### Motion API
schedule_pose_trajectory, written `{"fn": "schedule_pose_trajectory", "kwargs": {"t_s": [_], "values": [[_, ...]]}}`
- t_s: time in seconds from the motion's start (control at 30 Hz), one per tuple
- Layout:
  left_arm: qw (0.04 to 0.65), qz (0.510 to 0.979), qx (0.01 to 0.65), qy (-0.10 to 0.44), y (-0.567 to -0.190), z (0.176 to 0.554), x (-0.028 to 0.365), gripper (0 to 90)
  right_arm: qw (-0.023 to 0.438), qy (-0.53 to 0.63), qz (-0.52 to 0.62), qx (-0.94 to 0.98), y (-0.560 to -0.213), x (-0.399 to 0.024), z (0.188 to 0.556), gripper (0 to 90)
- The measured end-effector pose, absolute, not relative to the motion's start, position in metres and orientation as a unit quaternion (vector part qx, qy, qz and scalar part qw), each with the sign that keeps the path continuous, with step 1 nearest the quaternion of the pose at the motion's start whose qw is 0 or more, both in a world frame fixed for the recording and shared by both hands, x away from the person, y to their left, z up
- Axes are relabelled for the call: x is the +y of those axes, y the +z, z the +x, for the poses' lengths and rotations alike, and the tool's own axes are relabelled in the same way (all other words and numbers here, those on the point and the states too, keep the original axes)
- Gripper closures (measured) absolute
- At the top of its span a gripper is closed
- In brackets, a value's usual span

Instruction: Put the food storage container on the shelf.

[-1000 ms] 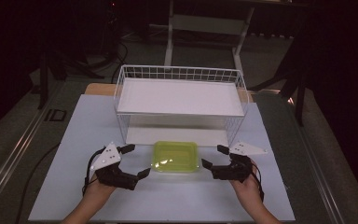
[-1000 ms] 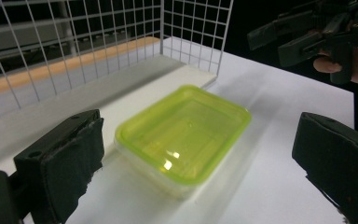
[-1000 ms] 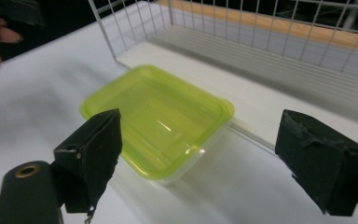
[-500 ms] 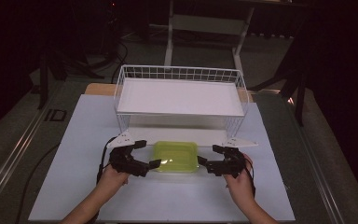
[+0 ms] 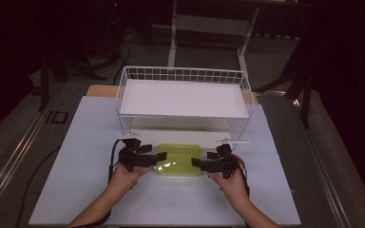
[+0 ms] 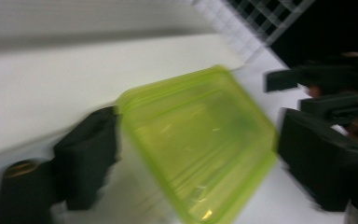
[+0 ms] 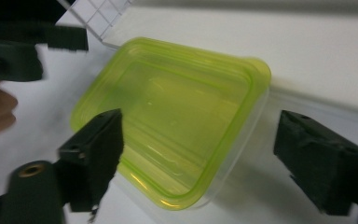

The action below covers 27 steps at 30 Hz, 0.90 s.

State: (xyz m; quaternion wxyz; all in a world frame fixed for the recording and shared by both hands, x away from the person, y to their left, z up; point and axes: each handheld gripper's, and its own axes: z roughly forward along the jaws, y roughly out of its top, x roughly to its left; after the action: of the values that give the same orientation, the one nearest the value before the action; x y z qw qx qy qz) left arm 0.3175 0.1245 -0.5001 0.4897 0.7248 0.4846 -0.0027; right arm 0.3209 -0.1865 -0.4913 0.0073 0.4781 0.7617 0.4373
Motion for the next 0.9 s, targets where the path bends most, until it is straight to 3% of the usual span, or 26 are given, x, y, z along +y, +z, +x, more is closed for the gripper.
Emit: {"fn": "schedule_pose_trajectory", "kwargs": {"t_s": [0.13, 0.3, 0.43, 0.53, 0.57, 0.6, 0.9], "values": [[0.456, 0.727, 0.513, -0.020, -0.509, 0.320, 0.118, 26.9, -0.019, 0.428, 0.516, 0.742, -0.499, -0.190, 0.325, 36.1], [0.443, 0.729, 0.522, -0.032, -0.515, 0.321, 0.121, 40.2, -0.032, 0.417, 0.530, 0.738, -0.501, -0.192, 0.324, 50.0], [0.436, 0.729, 0.525, -0.048, -0.520, 0.322, 0.121, 53.8, -0.039, 0.403, 0.542, 0.737, -0.504, -0.190, 0.325, 55.6], [0.441, 0.725, 0.527, -0.054, -0.521, 0.323, 0.122, 54.6, -0.041, 0.396, 0.547, 0.736, -0.506, -0.190, 0.325, 61.7], [0.437, 0.722, 0.534, -0.051, -0.520, 0.323, 0.124, 57.7, -0.044, 0.394, 0.549, 0.735, -0.508, -0.189, 0.326, 63.1], [0.436, 0.722, 0.535, -0.045, -0.520, 0.323, 0.125, 68.9, -0.047, 0.392, 0.554, 0.733, -0.510, -0.189, 0.326, 66.6], [0.437, 0.730, 0.525, -0.027, -0.519, 0.317, 0.124, 69.9, -0.027, 0.390, 0.550, 0.738, -0.507, -0.189, 0.323, 71.7]]}}
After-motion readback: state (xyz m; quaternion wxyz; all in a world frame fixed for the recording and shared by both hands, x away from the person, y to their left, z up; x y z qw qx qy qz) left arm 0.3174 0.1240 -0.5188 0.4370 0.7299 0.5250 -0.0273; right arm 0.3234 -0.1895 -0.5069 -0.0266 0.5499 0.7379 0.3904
